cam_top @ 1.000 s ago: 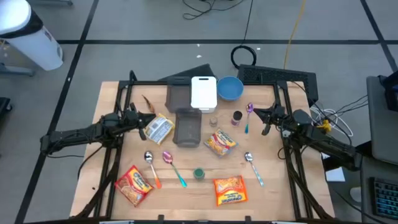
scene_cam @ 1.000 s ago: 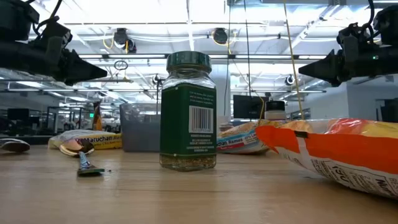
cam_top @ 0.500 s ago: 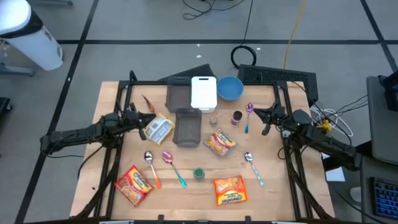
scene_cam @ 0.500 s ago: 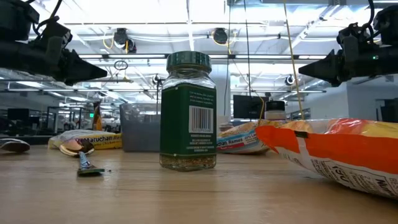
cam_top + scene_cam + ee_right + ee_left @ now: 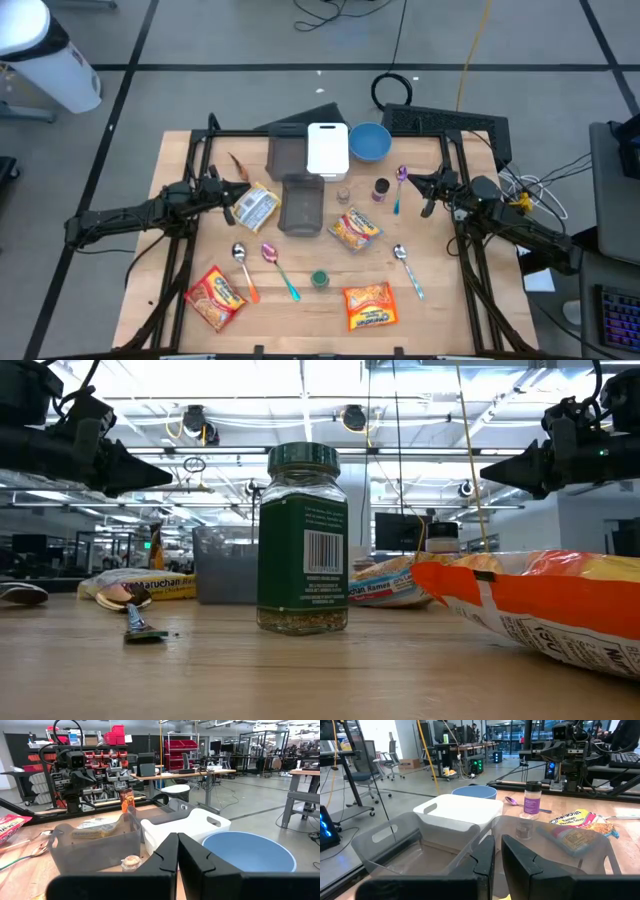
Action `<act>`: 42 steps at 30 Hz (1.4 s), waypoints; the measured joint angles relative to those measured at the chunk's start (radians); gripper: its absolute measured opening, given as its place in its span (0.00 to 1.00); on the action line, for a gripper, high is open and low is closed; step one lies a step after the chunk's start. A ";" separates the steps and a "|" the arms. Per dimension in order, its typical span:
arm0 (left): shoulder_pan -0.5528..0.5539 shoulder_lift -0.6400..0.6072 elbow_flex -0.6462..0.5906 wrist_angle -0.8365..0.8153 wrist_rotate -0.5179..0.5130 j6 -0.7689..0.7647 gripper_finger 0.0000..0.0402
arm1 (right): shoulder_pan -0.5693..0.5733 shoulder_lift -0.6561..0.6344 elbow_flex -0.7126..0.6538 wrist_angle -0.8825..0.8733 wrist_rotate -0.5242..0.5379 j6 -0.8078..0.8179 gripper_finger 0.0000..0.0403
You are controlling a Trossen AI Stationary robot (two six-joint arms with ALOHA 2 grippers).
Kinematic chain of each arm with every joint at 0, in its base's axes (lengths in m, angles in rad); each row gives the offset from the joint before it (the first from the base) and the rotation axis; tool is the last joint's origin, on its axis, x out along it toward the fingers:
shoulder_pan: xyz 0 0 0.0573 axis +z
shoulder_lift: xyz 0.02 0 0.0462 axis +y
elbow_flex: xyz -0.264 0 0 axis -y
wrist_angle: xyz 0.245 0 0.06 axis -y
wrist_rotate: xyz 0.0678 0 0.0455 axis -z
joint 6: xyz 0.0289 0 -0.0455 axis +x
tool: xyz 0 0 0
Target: Pick & Place Food Item
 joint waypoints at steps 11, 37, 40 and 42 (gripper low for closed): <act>0.000 0.000 0.000 0.000 0.000 0.000 0.10 | 0.000 0.000 0.000 0.000 0.000 0.000 0.00; 0.000 0.000 0.000 0.000 0.000 0.000 0.10 | 0.000 0.005 0.000 0.035 0.039 0.284 0.00; 0.000 0.000 0.000 0.000 0.000 0.000 0.10 | 0.000 0.017 0.000 0.078 0.103 0.386 0.00; 0.000 0.000 0.000 0.000 0.000 0.000 0.10 | 0.000 0.028 0.000 0.172 0.111 0.394 0.00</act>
